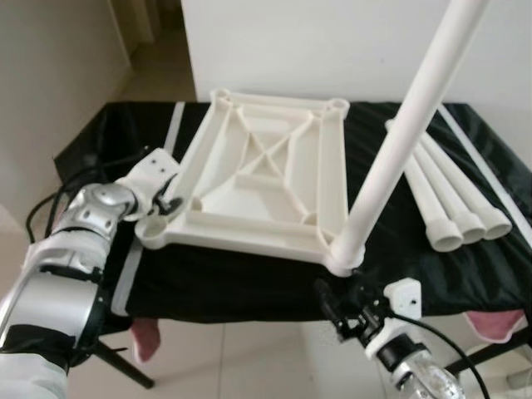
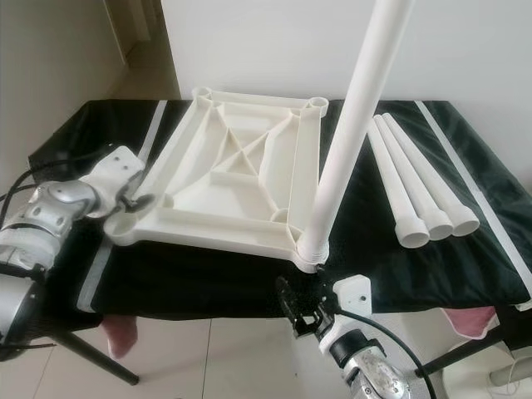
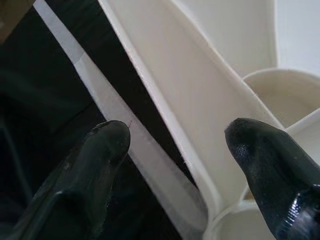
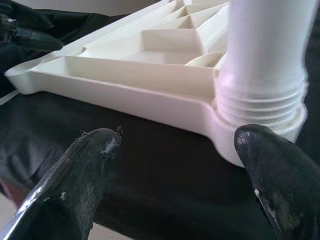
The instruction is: Building children table
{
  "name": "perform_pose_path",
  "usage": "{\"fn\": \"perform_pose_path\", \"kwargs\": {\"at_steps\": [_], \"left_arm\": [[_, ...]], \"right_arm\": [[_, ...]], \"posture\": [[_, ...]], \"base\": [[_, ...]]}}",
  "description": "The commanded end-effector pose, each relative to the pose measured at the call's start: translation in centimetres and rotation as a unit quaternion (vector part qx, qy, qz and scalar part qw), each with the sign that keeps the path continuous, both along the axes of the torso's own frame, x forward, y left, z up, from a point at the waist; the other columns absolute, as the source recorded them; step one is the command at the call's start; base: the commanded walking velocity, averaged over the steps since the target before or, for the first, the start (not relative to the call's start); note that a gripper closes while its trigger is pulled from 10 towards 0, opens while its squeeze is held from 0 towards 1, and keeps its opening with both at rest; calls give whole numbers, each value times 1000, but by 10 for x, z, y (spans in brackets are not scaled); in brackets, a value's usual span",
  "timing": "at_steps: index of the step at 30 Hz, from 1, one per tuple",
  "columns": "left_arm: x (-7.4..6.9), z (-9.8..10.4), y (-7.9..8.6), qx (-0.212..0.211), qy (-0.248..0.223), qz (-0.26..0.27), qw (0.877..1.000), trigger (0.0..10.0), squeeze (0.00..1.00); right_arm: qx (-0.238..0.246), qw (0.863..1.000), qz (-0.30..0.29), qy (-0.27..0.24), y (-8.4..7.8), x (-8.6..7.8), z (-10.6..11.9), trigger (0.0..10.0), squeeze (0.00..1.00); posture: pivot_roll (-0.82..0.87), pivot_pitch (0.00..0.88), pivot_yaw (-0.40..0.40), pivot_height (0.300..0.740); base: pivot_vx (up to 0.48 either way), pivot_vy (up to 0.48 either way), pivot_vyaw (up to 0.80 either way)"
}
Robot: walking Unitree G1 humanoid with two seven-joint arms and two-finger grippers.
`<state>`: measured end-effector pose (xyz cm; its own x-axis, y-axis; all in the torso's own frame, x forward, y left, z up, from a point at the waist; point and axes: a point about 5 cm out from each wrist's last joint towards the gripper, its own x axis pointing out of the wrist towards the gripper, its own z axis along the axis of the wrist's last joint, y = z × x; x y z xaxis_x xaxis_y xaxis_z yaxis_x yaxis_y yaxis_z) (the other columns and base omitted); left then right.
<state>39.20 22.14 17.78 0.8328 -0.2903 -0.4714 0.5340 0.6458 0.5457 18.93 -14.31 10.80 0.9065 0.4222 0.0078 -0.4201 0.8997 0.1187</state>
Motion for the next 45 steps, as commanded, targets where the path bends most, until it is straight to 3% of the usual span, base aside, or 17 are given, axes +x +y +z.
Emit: {"fn": "perform_pose_path", "kwargs": {"at_steps": [1, 15, 22, 24, 25, 27, 28, 29, 33, 42, 43, 45], "left_arm": [[5, 6, 14, 62, -103, 95, 988, 10000, 0], [7, 4, 7, 117, -122, 77, 983, 10000, 0], [4, -5, 2, 135, -92, 38, 986, 10000, 0], [-1, -17, -5, 159, -61, -32, 985, 10000, 0], [-1, -17, -5, 159, -61, -32, 985, 10000, 0], [-14, -34, -15, 214, -20, -149, 965, 10000, 0], [-14, -34, -15, 214, -20, -149, 965, 10000, 0], [-18, -40, -17, 231, -7, -180, 956, 10000, 0], [-28, -49, -21, 210, 37, -230, 949, 10000, 0], [-39, -53, -32, 173, 67, -293, 938, 10000, 0], [-48, -58, -45, 152, 77, -338, 926, 10000, 0], [-51, -59, -49, 146, 80, -350, 922, 10000, 0]], "right_arm": [[10, 1000, 15, 2, 3, 2, 2, 10000, 0], [12, 999, 43, -1, 4, 9, 5, 10000, 0], [10, 999, 40, -3, 2, 13, 6, 10000, 0], [7, 999, 36, -9, 2, 15, 8, 10000, 0], [7, 999, 36, -9, 2, 15, 8, 10000, 0], [15, 999, 28, -9, 2, 19, 9, 10000, 0], [15, 999, 28, -9, 2, 19, 9, 10000, 0], [18, 1000, 25, -7, 1, 20, 9, 10000, 0], [27, 999, 17, -5, -5, 28, 10, 10000, 0], [-1, 1000, 31, -6, -20, 42, 8, 10000, 0], [-27, 998, 63, 0, -29, 53, 6, 10000, 0], [-32, 997, 71, 3, -32, 56, 5, 10000, 0]], "posture": [[-85, 17, 35, 740], [-74, 7, 24, 740], [-78, 6, 24, 740], [-78, 4, 22, 740], [-78, 4, 22, 740], [-74, 0, 20, 740], [-74, 0, 20, 740], [-74, 0, 20, 740], [-70, 0, 21, 740], [-70, 0, 31, 740], [-74, 0, 41, 740], [-74, 0, 41, 740]], "base": [[0, 0, 0], [0, 0, 0], [0, 0, 0], [0, 0, 0], [0, 0, 0], [0, 0, 0], [0, 0, 0], [0, 0, 0], [0, 0, 0], [0, 0, 0], [0, 0, 0], [0, 0, 0]]}}
